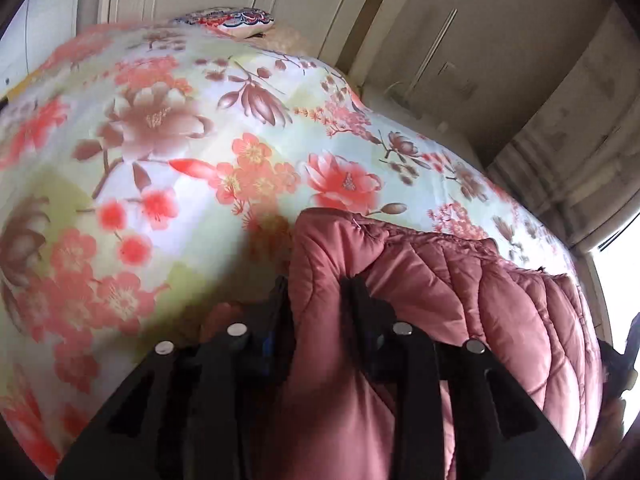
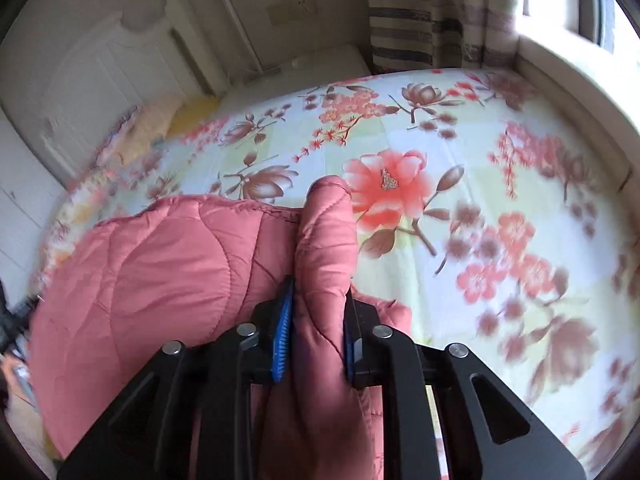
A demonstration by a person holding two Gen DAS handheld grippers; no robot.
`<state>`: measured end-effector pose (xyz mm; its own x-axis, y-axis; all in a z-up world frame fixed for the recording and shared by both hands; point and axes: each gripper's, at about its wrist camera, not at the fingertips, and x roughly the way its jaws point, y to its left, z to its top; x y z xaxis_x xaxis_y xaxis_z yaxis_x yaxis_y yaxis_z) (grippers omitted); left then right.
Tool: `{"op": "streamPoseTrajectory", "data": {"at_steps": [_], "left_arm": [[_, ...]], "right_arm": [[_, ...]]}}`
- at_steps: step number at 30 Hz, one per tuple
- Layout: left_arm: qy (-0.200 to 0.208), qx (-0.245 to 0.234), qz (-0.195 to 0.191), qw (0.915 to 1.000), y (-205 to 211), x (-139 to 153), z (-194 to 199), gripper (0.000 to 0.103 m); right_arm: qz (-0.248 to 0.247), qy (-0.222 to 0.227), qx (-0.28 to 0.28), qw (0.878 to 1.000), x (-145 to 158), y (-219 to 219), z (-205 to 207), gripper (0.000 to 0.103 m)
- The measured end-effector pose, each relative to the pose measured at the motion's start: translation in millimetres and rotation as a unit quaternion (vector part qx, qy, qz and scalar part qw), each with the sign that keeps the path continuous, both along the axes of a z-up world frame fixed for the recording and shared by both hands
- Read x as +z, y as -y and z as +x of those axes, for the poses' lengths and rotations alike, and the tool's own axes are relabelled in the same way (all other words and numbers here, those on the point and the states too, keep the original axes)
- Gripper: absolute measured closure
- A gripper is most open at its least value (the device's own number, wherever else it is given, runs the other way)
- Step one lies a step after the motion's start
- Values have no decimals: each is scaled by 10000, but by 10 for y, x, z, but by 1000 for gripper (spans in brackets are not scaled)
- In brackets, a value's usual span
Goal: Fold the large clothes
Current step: 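Fold the lifted hem over the coat with both grippers and release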
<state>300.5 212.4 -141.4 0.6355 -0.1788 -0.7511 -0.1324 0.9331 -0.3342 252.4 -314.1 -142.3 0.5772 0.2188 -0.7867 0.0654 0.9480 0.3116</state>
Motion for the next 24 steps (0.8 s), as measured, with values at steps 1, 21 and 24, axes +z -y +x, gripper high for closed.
{"op": "streamPoseTrajectory", "data": {"at_steps": [1,21,24], "left_arm": [[98,93,78,9999,-16,88,-47,50],[775,-1076,2620,9559,2113,426,-176,2],[435,-1132,2640,9569,2028,54,7,2]], "right_arm": [[108,5,-96,9999,72,52,-51,63],[-1977,907,1913,9571,531,-2127,-263,32],[-1956,725,1987,9576,140,-2089,-110,30]]}}
